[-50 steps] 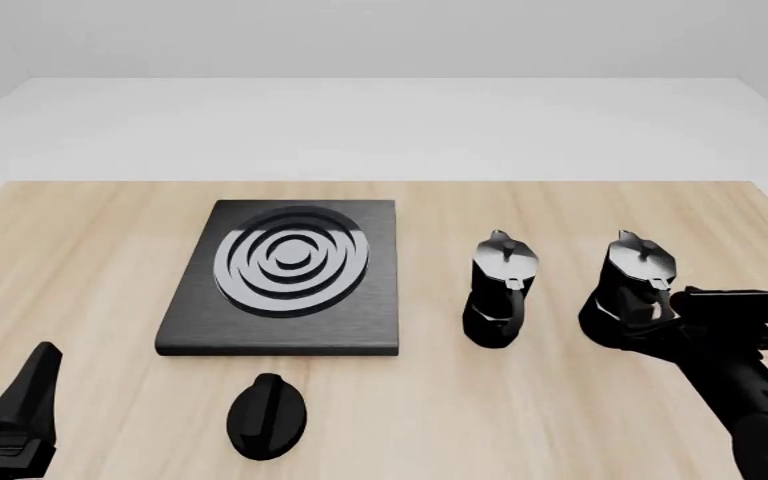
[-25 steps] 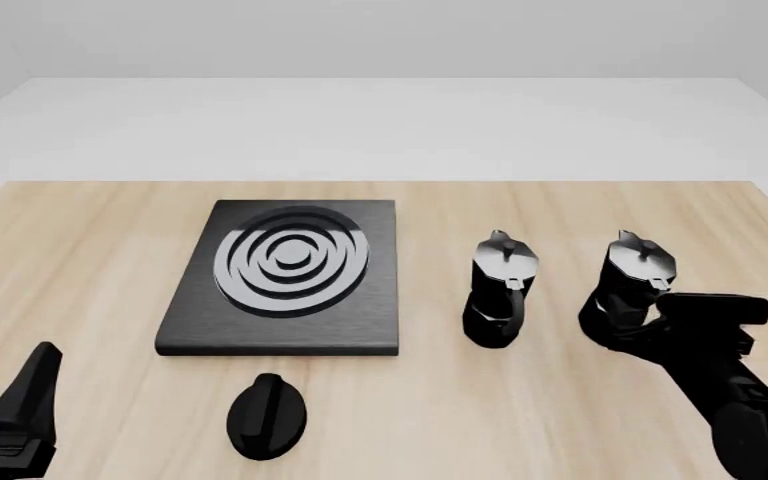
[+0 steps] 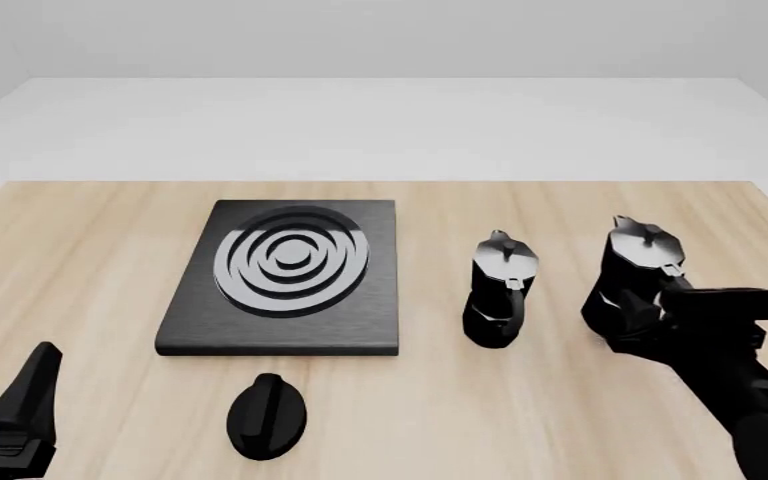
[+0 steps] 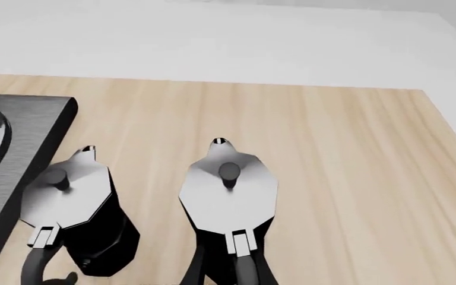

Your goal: Put the right moka pot on the stove.

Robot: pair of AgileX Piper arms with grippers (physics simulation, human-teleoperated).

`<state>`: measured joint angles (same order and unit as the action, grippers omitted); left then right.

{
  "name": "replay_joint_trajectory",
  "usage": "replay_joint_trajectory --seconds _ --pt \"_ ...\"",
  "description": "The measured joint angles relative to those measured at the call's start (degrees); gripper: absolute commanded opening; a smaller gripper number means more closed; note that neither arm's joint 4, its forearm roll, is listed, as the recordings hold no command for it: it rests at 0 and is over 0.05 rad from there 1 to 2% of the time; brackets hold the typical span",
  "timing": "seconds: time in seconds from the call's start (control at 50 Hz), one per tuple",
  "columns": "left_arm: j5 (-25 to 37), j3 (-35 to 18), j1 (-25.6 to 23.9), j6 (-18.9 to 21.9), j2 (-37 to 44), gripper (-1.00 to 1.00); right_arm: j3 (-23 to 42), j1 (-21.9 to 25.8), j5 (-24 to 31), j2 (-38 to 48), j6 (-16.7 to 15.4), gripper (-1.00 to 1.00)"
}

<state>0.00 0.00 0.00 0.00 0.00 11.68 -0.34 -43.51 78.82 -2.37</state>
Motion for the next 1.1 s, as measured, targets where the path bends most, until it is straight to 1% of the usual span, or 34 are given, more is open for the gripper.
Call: replay_joint_trajectory --seconds 0.3,0.6,0.86,1.1 --pt "0.0 0.0 0.0 0.0 0.0 1.0 1.44 1.99 16.46 -18.63 -0.84 -1.0" --pt "0.0 0.0 0.0 0.0 0.0 1.0 5.83 4.28 32.11 -32.83 -1.58 -1.0" --pt "0.0 0.0 0.0 0.0 0.0 1.0 12.03 7.86 43.18 -39.61 -3.02 -1.0" --pt "0.0 0.0 0.0 0.0 0.0 1.0 18.3 12.04 49.64 -40.83 -5.19 -1.0"
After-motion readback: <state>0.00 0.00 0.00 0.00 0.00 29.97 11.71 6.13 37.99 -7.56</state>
